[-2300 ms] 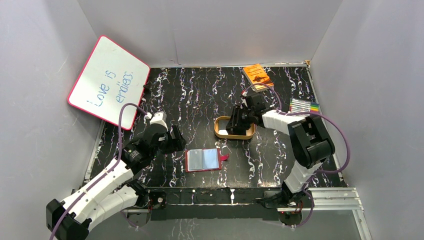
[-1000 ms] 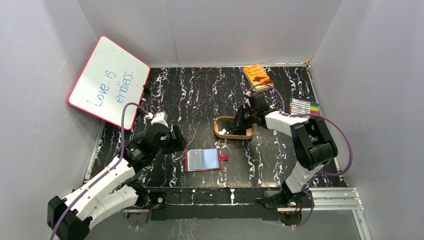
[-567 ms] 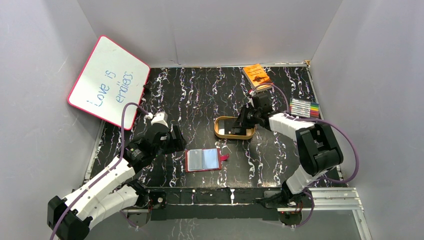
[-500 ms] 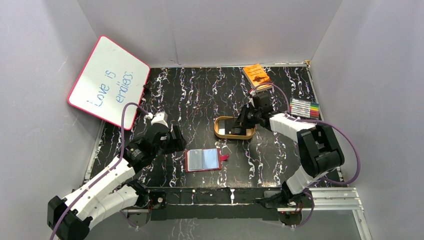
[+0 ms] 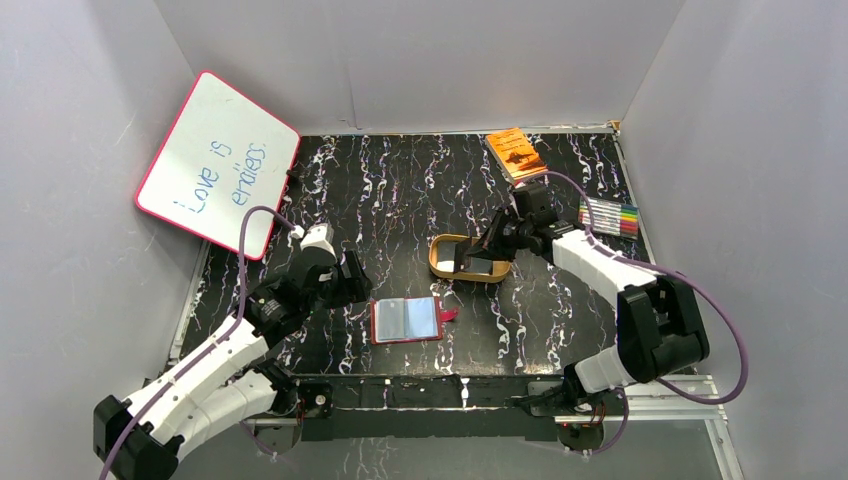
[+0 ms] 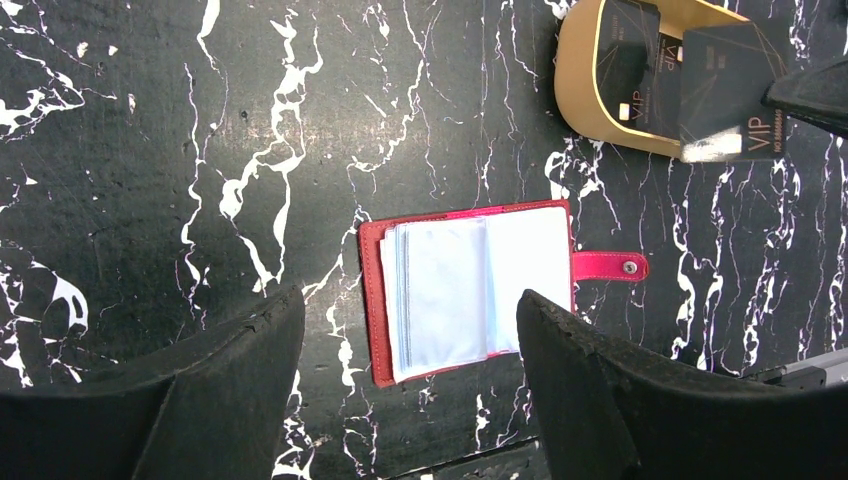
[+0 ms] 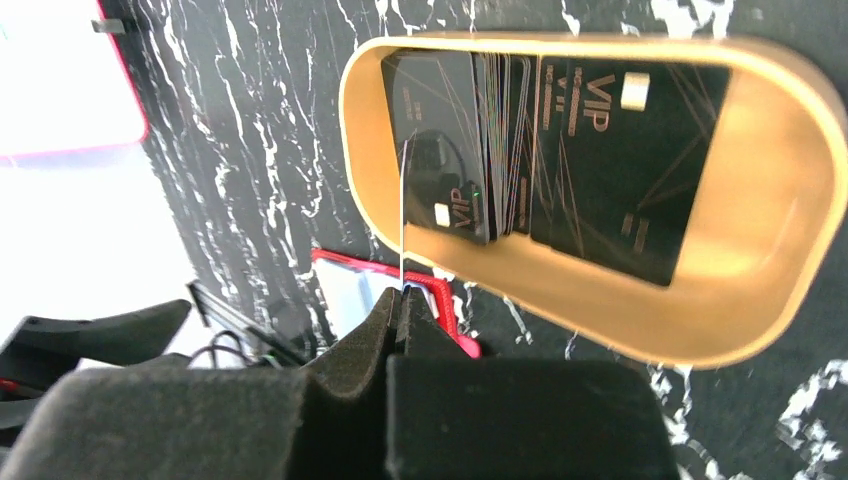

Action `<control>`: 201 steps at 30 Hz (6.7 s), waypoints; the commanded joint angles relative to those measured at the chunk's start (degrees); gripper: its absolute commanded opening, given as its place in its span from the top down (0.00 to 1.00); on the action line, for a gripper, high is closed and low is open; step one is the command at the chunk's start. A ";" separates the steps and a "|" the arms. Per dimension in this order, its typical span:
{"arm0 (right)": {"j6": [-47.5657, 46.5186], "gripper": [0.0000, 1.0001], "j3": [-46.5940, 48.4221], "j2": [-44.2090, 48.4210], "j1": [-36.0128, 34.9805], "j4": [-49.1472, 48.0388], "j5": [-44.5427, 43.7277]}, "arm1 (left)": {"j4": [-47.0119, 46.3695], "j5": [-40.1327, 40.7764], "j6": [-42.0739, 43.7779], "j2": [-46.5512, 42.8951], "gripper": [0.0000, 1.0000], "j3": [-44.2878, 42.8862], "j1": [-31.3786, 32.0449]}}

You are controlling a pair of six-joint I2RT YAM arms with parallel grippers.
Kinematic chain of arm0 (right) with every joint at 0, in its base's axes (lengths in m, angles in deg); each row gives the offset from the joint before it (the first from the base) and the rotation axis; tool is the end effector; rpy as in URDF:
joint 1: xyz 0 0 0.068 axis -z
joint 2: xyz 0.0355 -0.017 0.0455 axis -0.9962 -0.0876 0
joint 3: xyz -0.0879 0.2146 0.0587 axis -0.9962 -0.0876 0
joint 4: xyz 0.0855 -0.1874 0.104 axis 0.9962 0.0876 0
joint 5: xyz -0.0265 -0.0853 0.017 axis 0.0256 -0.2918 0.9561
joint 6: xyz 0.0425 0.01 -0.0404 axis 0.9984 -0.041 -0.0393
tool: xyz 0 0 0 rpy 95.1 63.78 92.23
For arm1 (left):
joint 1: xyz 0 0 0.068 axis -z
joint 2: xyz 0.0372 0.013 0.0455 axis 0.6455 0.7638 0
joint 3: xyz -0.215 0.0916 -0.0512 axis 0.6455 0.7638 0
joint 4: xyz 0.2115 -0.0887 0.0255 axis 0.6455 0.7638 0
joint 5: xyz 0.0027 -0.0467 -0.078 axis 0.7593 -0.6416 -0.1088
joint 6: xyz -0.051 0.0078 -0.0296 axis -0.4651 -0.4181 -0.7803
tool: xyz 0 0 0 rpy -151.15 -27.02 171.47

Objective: Put the credit cards into the card holder
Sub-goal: Pick up the credit card from the storage box, then insert the credit card into the card holder.

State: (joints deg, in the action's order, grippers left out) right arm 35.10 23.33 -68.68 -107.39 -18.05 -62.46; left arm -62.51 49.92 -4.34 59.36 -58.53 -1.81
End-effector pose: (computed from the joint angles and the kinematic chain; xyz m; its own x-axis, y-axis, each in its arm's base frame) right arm 0.2596 0.1231 0.1957 -0.8695 0.3526 -0.3458 0.0346 0.7420 0.6695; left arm 0.1445 -0.1033 0.2357 -0.6492 -0.3041 -0.6972 0.0701 0.8888 -0.4529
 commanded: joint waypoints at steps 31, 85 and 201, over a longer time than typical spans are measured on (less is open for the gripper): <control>-7.40 1.00 -5.49 20.18 -22.51 -5.14 -2.15 | -4.54 -6.77 -11.35 -2.17 0.26 6.08 -0.09; 12.36 1.00 -18.24 -1.88 -24.65 -31.92 0.77 | -8.81 -7.72 -20.73 11.64 0.68 15.98 -0.17; 11.58 0.62 -6.07 -13.36 -34.76 -25.00 -7.92 | -14.68 -13.99 -21.05 14.07 0.98 18.89 -0.16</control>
State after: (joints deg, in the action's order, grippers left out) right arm 48.69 14.36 -81.36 -141.36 -44.19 -70.35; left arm -80.30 37.14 -26.08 72.16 -41.22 -2.01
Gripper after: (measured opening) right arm 0.371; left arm 0.025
